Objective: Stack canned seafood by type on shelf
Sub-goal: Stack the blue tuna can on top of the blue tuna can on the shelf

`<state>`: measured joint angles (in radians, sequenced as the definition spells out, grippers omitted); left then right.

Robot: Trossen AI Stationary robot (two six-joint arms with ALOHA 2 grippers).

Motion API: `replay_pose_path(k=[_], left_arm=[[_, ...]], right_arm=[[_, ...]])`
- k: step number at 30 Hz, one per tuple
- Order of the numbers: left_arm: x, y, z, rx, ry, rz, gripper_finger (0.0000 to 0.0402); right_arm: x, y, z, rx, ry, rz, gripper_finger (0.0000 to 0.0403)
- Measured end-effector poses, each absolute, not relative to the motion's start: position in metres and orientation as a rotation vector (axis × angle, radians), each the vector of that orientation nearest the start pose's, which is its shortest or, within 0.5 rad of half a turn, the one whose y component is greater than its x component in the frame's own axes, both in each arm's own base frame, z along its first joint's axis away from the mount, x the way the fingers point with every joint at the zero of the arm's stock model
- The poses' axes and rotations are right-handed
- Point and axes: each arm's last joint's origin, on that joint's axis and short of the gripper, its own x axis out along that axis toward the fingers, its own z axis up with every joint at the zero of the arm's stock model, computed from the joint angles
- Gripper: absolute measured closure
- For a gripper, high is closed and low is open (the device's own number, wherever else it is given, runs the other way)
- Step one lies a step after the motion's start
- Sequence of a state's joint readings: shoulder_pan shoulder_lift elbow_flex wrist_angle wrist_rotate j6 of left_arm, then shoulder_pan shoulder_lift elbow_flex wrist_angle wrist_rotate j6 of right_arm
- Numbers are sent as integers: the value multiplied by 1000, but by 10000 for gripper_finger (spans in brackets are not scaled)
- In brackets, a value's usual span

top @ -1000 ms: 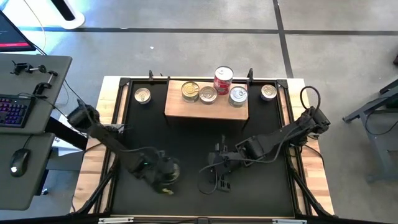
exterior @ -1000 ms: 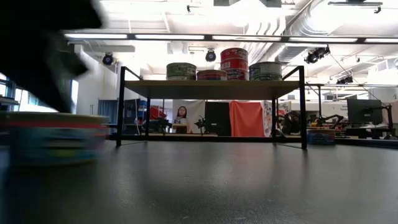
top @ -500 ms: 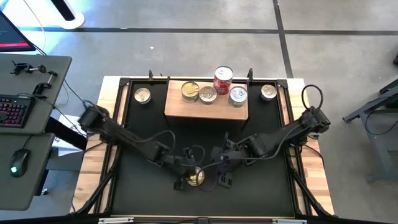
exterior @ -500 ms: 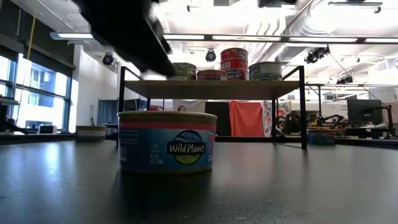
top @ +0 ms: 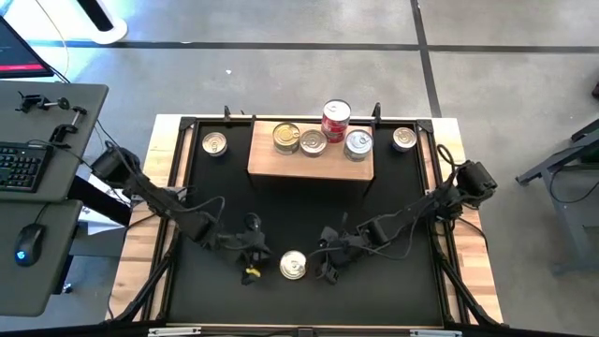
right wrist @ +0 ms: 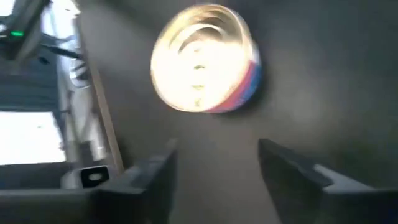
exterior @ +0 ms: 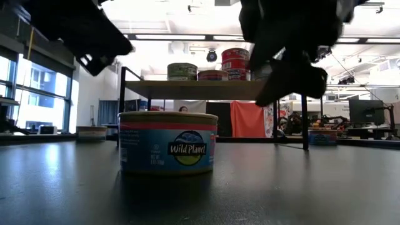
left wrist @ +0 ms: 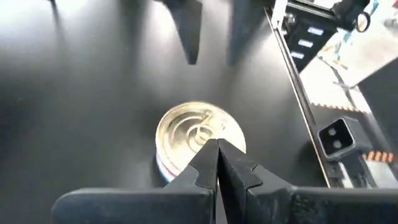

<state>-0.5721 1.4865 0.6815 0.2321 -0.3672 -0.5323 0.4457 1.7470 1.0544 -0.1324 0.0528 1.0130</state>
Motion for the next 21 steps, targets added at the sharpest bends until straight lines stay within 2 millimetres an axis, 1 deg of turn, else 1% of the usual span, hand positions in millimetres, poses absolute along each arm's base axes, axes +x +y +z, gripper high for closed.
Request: replay_pose_path(k=[2, 3, 5, 6, 7, 9, 12, 17, 21], left_arm=[[256, -155, 172, -231, 530, -65, 401], [262, -159, 169, -211, 526, -73, 401], [273, -165, 165, -150, 539, -83, 401], [278, -167, 162, -113, 554, -85, 401], [283, -169, 157, -81, 576, -82, 401], [289, -171, 146, -45, 630, -72, 401], [298, -176, 143, -58, 640, -85, 401], [294, -174, 138, -78, 690, -57, 401], [293, -173, 137, -60, 712, -54, 401]], right_arm=[[321, 153, 175, 718, 905, -102, 240], [321, 152, 173, 715, 907, -107, 270], [321, 153, 168, 695, 924, -109, 343], [323, 153, 166, 688, 931, -103, 372], [323, 153, 162, 680, 938, -102, 386], [326, 154, 155, 691, 942, -112, 385], [329, 157, 145, 708, 952, -126, 398], [333, 164, 139, 746, 918, -102, 402], [333, 165, 133, 733, 932, -112, 402]])
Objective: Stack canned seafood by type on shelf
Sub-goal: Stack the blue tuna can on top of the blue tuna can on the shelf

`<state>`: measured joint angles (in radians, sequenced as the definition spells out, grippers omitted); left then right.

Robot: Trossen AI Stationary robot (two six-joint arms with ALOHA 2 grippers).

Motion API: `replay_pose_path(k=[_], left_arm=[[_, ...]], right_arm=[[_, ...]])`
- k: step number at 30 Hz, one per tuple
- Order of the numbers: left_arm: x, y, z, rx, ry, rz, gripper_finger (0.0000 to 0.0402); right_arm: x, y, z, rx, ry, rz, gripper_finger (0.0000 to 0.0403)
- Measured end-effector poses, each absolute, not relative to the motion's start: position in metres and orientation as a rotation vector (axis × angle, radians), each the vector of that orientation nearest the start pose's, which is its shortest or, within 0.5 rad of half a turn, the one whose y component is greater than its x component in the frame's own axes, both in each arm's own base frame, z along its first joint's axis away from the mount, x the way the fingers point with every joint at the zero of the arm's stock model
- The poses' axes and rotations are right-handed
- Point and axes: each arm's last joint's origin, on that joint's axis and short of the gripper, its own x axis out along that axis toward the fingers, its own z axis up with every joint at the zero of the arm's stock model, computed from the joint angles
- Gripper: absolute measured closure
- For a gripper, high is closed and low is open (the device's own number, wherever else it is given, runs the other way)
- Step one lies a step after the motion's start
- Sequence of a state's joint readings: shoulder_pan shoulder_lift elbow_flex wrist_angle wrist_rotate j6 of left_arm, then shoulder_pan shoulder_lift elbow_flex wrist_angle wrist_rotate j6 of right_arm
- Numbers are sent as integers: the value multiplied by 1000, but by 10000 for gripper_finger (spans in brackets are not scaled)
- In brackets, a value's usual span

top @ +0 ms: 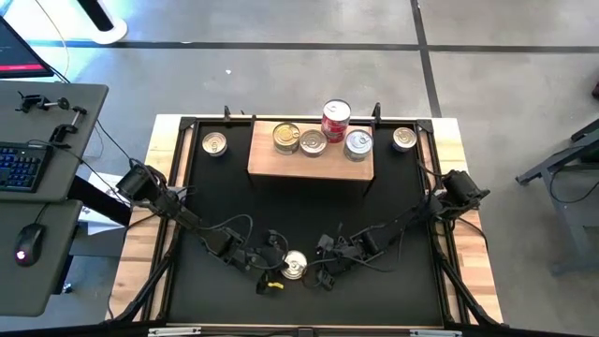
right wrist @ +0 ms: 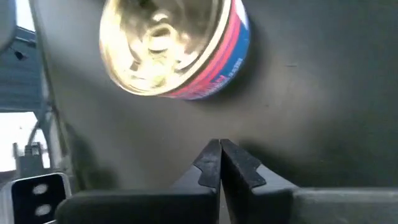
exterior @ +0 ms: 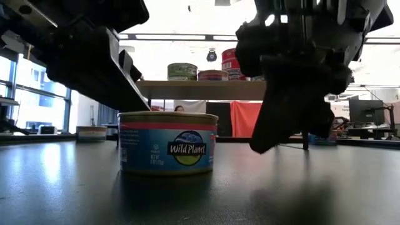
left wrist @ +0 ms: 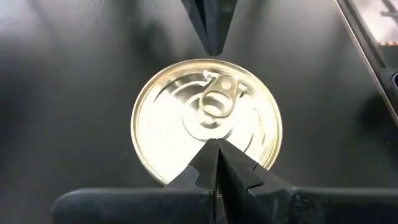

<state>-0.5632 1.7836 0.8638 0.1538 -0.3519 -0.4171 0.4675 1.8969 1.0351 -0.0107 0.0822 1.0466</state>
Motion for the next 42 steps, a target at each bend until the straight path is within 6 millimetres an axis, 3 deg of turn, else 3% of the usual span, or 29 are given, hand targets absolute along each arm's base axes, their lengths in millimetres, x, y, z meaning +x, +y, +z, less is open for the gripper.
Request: replay_pose_path(k=[10, 20, 33, 38, 42], left_arm=[[290, -172, 135, -46, 740, -22, 401], [289, -169, 134, -24, 773, -14, 401], [283, -168, 136, 2, 799, -15, 401], [282, -166, 149, 31, 774, -20, 401], [276, -160, 146, 67, 840, 1, 401]], right_arm=[[346, 157, 123, 792, 843, -157, 403], [353, 159, 129, 843, 763, -124, 403], [377, 178, 173, 808, 654, -18, 403], [382, 177, 182, 773, 623, -27, 403], [385, 174, 185, 740, 630, -32, 403]])
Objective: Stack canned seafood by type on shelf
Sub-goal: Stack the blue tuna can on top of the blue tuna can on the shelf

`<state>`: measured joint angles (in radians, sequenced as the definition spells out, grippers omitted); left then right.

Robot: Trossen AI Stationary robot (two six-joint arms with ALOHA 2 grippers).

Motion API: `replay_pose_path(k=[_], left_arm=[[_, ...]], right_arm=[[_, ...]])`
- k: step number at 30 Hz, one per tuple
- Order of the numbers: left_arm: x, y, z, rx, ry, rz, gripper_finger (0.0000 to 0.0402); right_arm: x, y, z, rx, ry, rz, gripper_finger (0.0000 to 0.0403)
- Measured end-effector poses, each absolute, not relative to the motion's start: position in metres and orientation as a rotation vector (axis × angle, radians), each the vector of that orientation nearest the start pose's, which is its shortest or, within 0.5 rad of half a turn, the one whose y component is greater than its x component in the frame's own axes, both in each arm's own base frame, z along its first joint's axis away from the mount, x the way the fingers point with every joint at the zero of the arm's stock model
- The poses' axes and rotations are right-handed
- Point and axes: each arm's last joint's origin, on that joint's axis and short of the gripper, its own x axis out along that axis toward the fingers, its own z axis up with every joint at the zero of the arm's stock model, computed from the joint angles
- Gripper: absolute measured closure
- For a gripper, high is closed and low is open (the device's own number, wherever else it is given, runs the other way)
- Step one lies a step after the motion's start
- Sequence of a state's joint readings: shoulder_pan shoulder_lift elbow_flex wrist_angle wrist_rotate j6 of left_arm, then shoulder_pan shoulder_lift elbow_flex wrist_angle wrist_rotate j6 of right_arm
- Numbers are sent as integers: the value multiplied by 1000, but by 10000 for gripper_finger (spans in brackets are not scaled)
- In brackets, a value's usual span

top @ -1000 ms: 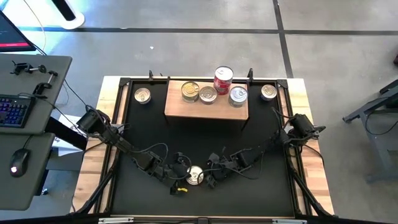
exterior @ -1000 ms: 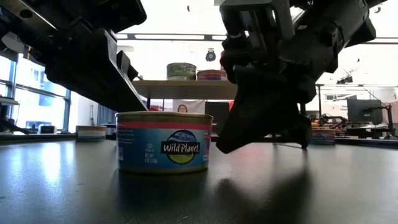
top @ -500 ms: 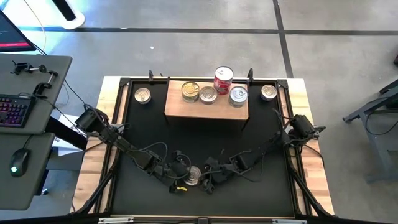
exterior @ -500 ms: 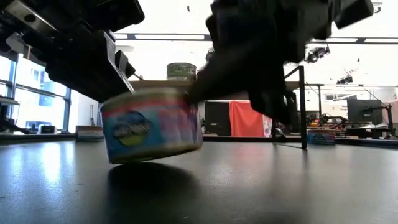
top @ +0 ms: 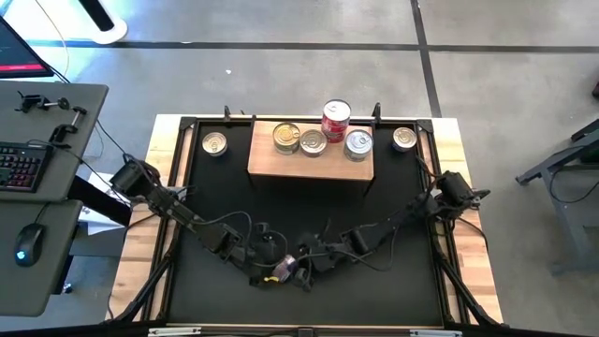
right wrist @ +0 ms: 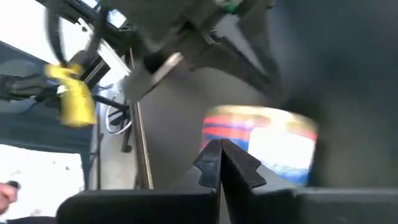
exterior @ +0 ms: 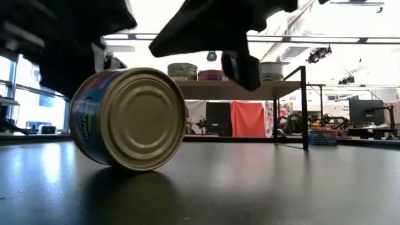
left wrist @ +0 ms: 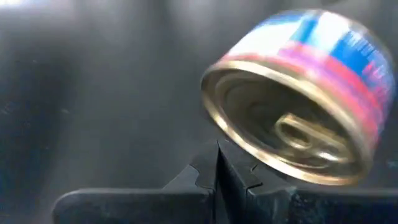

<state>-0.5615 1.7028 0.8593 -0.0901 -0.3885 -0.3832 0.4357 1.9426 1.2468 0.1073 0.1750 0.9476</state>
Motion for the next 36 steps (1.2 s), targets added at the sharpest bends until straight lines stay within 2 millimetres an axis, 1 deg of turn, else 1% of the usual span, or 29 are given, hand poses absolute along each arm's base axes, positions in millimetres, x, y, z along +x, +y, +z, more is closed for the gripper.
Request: replay_pose_path(k=[3, 6, 10, 12, 15, 18, 21, 24, 27, 29, 31, 36], left_arm=[[267, -155, 158, 62, 872, 24, 401], [252, -148, 170, 53, 930, 80, 401], [229, -143, 197, 27, 869, 210, 401], [217, -142, 208, -19, 822, 277, 401], [203, -144, 220, -141, 737, 348, 401], [195, -152, 224, -242, 679, 375, 401], [189, -161, 223, -319, 659, 377, 401], [185, -168, 220, -375, 659, 374, 401], [183, -174, 220, -433, 644, 364, 401], [182, -177, 220, -462, 636, 355, 401], [183, -181, 222, -495, 612, 336, 401], [184, -185, 226, -511, 564, 311, 401]], right_arm=[[389, 174, 195, 690, 614, 5, 403], [393, 175, 211, 611, 620, 115, 403], [405, 173, 239, 439, 594, 307, 403], [411, 168, 255, 333, 563, 348, 400], [418, 156, 275, 209, 570, 349, 376], [426, 143, 289, 113, 593, 343, 322], [434, 139, 291, 31, 621, 387, 247], [440, 149, 280, -35, 686, 505, 171], [443, 157, 268, -162, 754, 568, 114], [444, 160, 259, -204, 804, 586, 91], [446, 160, 252, -220, 841, 592, 79], [447, 160, 235, -298, 894, 601, 73]])
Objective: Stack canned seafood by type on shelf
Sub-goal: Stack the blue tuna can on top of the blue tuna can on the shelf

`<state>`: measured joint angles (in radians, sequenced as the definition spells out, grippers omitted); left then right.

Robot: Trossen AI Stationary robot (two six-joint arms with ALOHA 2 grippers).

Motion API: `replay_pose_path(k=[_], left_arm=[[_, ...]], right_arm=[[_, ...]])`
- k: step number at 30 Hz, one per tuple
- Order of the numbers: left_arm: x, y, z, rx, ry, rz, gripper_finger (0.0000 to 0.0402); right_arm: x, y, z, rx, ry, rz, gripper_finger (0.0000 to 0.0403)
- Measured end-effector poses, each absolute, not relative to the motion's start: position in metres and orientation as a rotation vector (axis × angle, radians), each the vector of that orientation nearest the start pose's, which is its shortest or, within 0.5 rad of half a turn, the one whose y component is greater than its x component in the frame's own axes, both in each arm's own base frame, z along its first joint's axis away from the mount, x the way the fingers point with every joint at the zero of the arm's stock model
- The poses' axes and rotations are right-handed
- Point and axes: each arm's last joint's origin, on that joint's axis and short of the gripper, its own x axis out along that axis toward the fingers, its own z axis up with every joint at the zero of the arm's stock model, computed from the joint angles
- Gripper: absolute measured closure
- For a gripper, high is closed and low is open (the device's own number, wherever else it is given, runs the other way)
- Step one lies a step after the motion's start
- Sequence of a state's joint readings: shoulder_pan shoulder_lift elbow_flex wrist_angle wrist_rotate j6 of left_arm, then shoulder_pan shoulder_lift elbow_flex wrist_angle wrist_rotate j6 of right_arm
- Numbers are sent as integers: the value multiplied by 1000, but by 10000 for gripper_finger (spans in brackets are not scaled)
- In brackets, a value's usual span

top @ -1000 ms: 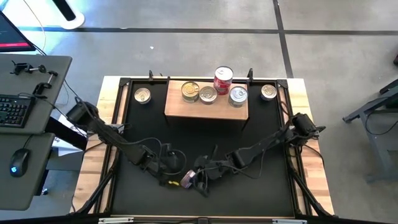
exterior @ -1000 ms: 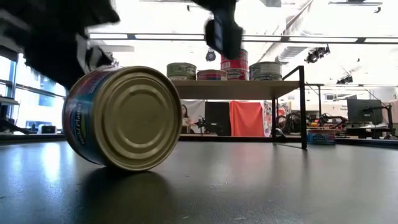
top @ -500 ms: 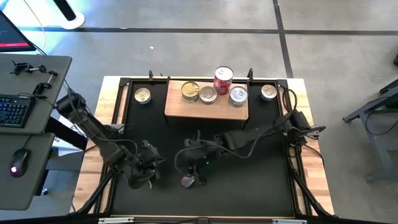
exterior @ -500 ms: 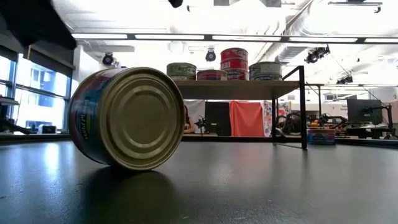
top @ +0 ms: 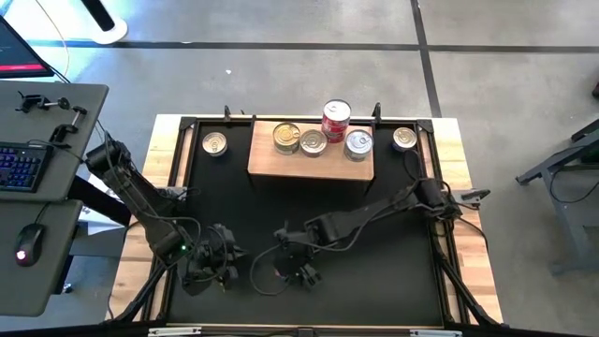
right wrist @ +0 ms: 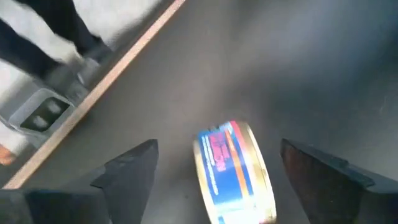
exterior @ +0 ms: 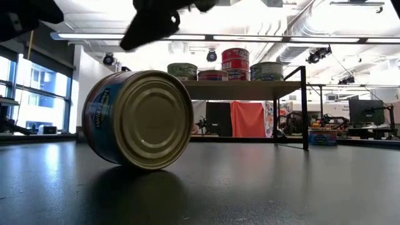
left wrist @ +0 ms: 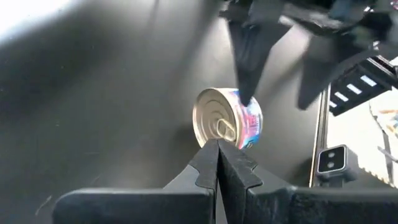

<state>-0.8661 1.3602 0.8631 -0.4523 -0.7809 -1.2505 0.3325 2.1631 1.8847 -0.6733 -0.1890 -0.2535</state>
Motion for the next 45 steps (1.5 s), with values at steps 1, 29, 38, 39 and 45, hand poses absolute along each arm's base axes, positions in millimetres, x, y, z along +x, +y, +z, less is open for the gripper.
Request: replay_pose_path(k=[1, 29, 38, 39, 45], left_arm=[[184, -185, 226, -509, 561, 310, 401], [138, -122, 334, -373, 131, 220, 401], [126, -107, 345, -247, 101, 230, 401], [126, -106, 346, -230, 101, 230, 401], [122, -102, 346, -160, 113, 242, 401]], right_arm=[[448, 160, 230, -320, 906, 597, 73], [457, 159, 189, -471, 1011, 492, 231], [459, 143, 268, -647, 1018, 236, 231], [460, 137, 279, -668, 1005, 185, 231], [451, 79, 325, -791, 1048, -226, 231]])
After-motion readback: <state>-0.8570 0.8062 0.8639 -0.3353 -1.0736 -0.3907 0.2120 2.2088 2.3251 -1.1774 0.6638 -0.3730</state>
